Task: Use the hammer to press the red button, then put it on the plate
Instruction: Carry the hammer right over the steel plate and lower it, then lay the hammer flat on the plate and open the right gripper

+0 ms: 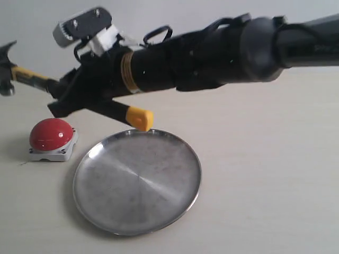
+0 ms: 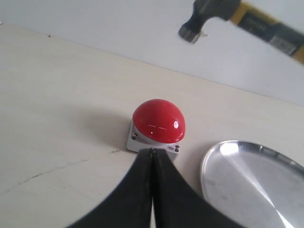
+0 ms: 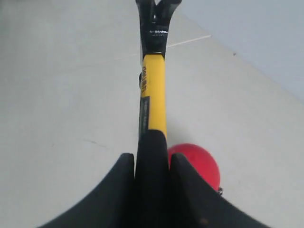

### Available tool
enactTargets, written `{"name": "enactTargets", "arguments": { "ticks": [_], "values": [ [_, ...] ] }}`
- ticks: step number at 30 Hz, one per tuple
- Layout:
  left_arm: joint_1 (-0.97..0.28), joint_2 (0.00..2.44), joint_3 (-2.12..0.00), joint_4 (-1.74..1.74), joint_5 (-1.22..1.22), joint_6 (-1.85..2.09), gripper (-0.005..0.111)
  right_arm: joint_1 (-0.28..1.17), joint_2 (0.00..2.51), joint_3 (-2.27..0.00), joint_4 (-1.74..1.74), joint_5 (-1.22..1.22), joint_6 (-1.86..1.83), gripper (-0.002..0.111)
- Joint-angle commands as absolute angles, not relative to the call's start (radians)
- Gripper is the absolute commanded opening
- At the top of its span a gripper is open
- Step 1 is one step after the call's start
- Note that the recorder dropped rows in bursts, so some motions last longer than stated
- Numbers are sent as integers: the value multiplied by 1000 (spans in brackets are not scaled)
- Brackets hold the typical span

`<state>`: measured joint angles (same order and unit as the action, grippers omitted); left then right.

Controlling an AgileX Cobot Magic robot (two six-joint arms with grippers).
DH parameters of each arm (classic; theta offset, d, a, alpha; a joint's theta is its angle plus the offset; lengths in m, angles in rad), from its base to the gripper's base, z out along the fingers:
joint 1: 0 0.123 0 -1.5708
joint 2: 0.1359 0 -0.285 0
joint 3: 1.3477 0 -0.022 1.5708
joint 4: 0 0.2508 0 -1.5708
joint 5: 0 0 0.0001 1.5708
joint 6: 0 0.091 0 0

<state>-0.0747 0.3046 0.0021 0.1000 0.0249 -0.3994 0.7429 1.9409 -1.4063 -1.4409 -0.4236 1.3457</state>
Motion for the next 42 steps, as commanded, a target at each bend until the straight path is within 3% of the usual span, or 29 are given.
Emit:
{"name": "enactTargets", "arguments": {
  "ticks": [1, 12, 20, 26, 31, 35, 42],
  "values": [
    [-80, 299, 0, 92, 21, -395, 0, 743, 1836, -1391, -1599, -241, 1617, 0],
    [-80, 299, 0, 92, 21, -395, 0, 743, 1822, -1141, -1544, -43, 1711, 0],
    [-80, 299, 0, 92, 21, -395, 0, 743, 1919, -1133, -1358, -60, 1644, 0],
    [-80, 299, 0, 92, 21, -395, 0, 743, 1915, -1104, -704, -277, 995, 0],
    [-80, 299, 0, 92, 21, -395, 0, 743, 1899, -929, -116, -538, 391, 0],
    [-80, 299, 0, 92, 21, -395, 0, 743, 1899, -788, -72, -765, 370, 0],
    [-80, 299, 0, 92, 21, -395, 0, 743, 1949, -768, -80, -771, 491, 0]
  ]
}}
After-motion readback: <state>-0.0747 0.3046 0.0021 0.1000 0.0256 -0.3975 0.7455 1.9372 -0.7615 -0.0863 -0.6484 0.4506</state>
